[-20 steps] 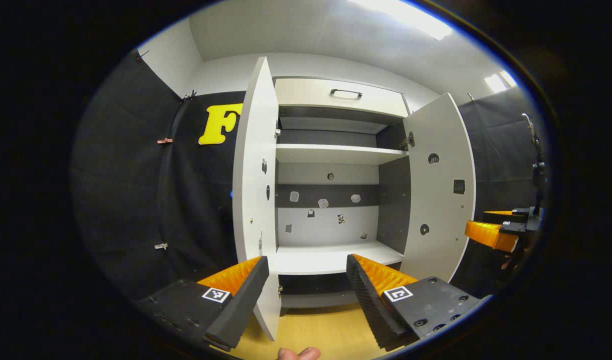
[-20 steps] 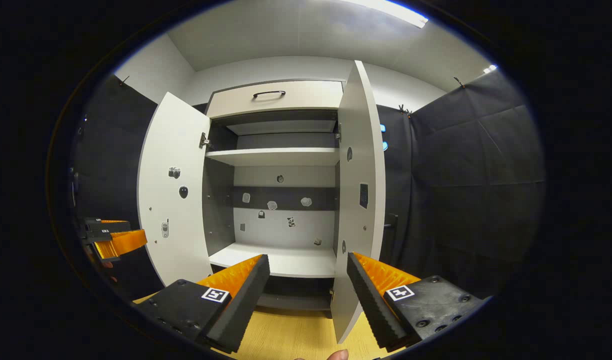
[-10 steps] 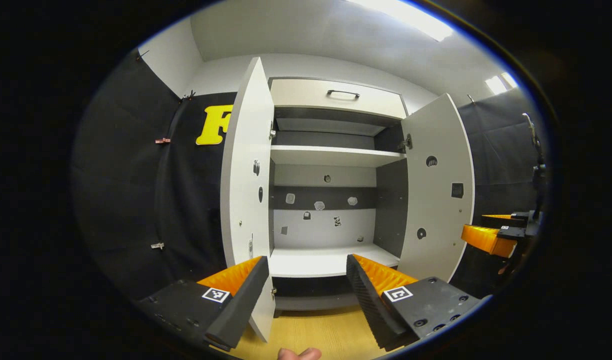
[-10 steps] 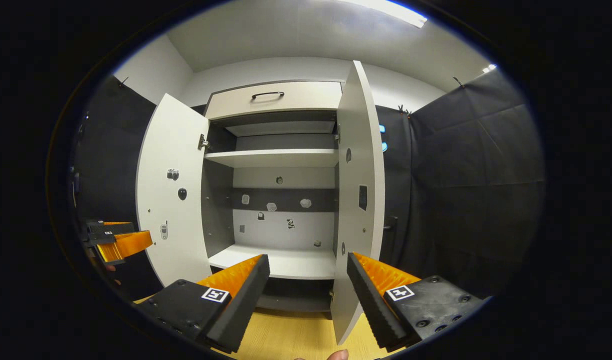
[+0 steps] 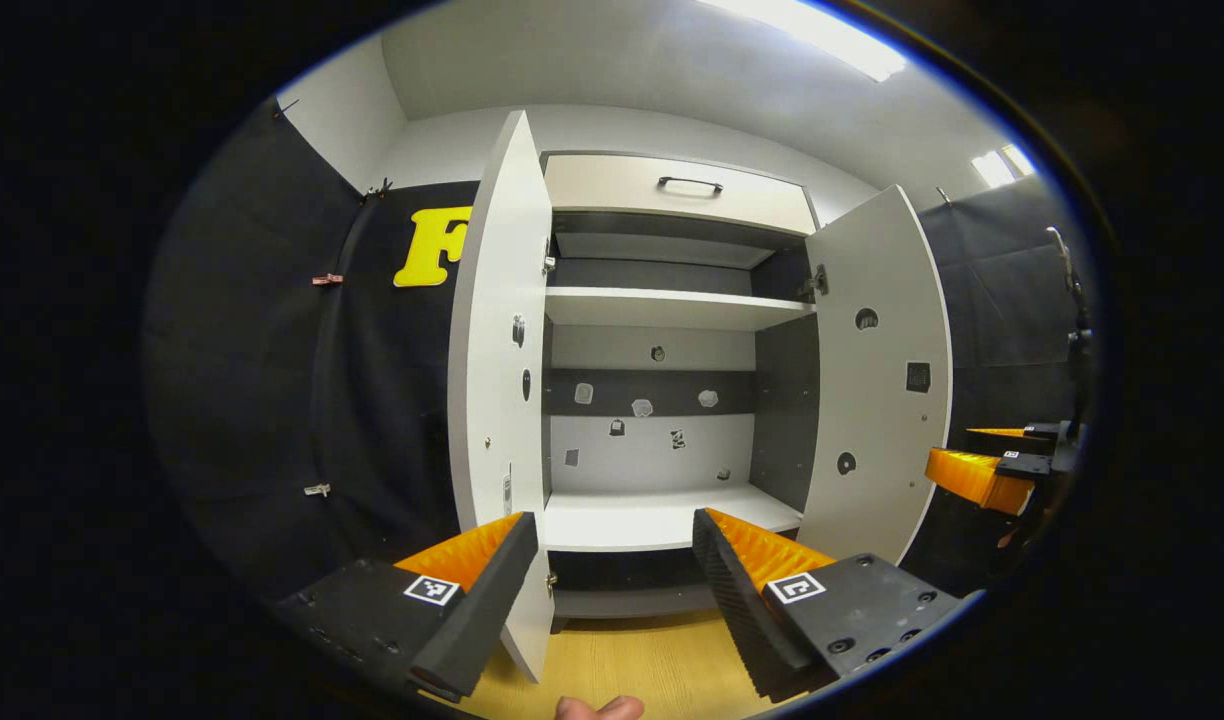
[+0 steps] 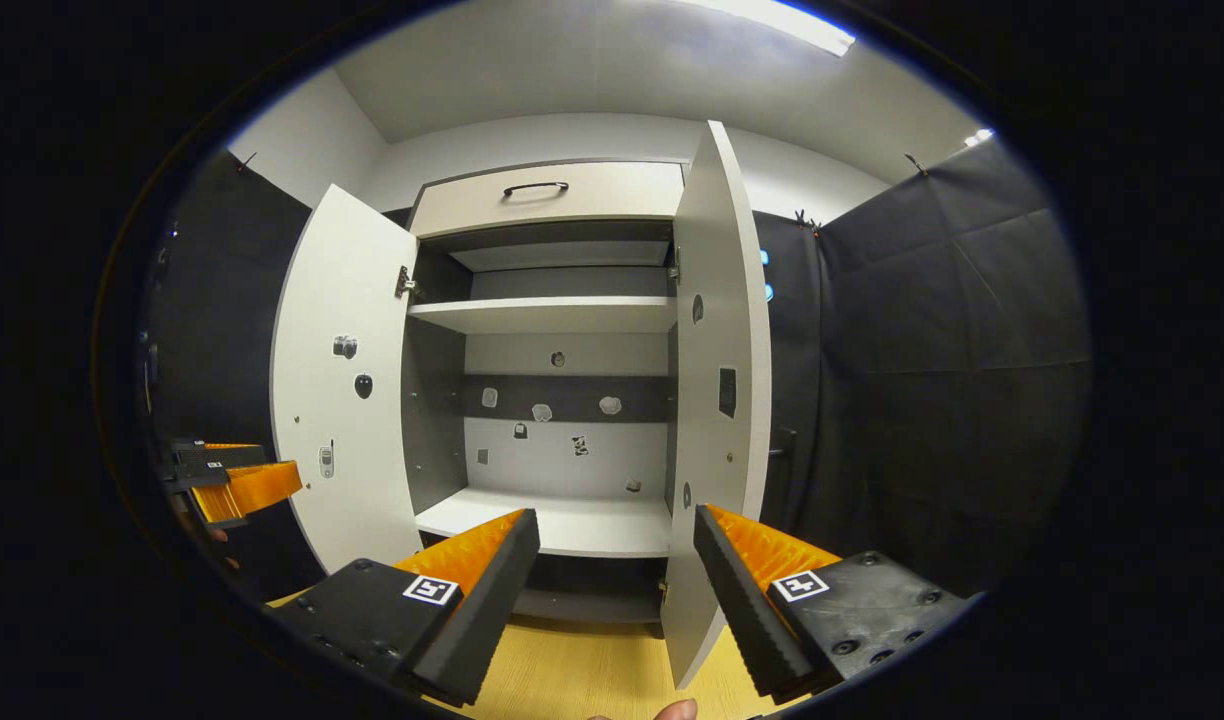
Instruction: Open the right door of the double-door shoe cabinet with the right hand, and open the left door with the left hand.
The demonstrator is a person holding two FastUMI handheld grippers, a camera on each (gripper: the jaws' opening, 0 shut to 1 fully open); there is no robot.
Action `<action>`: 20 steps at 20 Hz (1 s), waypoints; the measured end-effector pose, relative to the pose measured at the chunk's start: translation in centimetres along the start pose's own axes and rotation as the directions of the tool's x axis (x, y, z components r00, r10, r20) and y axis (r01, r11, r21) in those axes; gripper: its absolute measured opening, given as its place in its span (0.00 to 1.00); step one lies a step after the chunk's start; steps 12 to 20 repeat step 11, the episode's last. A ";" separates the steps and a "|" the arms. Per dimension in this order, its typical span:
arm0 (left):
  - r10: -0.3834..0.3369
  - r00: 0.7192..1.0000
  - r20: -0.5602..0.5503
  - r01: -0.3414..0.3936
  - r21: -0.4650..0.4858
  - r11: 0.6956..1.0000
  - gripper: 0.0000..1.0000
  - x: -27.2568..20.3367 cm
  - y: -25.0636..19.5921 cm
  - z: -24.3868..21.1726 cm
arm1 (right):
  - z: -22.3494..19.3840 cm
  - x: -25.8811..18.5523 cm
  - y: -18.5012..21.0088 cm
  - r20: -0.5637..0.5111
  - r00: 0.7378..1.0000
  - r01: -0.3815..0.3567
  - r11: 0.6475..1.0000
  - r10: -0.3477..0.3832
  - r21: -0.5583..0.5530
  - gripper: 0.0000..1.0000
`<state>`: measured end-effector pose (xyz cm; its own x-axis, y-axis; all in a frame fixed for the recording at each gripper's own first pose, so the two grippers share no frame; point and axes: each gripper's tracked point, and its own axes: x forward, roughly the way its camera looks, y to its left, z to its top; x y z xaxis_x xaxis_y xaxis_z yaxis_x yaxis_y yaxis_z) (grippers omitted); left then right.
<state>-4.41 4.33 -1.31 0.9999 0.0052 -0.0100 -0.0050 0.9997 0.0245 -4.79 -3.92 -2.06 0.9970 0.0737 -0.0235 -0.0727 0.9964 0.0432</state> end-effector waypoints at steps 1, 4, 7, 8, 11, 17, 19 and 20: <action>0.001 1.000 -0.002 -0.001 0.001 1.000 0.96 0.0 0.0 0.0 | 0.0 0.0 0.0 -0.001 1.000 -0.001 1.000 0.001 0.003 0.98; 0.000 1.000 -0.007 0.000 0.002 1.000 0.96 0.0 0.0 -0.2 | -0.1 0.0 0.1 -0.002 1.000 -0.001 1.000 0.001 0.007 0.98; 0.001 1.000 -0.010 -0.001 -0.001 1.000 0.96 0.0 0.0 -0.2 | -0.2 -0.1 0.0 -0.004 1.000 0.000 1.000 0.000 0.008 0.98; 0.002 1.000 -0.010 -0.002 -0.001 1.000 0.96 0.0 0.0 -0.2 | -0.2 0.0 0.0 -0.004 1.000 0.000 1.000 0.000 0.007 0.98; 0.004 1.000 -0.010 -0.004 0.003 1.000 0.96 0.0 0.0 -0.1 | -0.3 -0.1 0.0 -0.008 1.000 -0.001 1.000 0.002 0.009 0.98; 0.004 1.000 -0.010 -0.004 0.003 1.000 0.96 0.0 0.0 -0.1 | -0.3 -0.1 0.0 -0.008 1.000 -0.001 1.000 0.002 0.009 0.98; 0.004 1.000 -0.010 -0.004 0.003 1.000 0.96 0.0 0.0 -0.1 | -0.3 -0.1 0.0 -0.008 1.000 -0.001 1.000 0.002 0.009 0.98; 0.004 1.000 -0.010 -0.004 0.003 1.000 0.96 0.0 0.0 -0.1 | -0.3 -0.1 0.0 -0.008 1.000 -0.001 1.000 0.002 0.009 0.98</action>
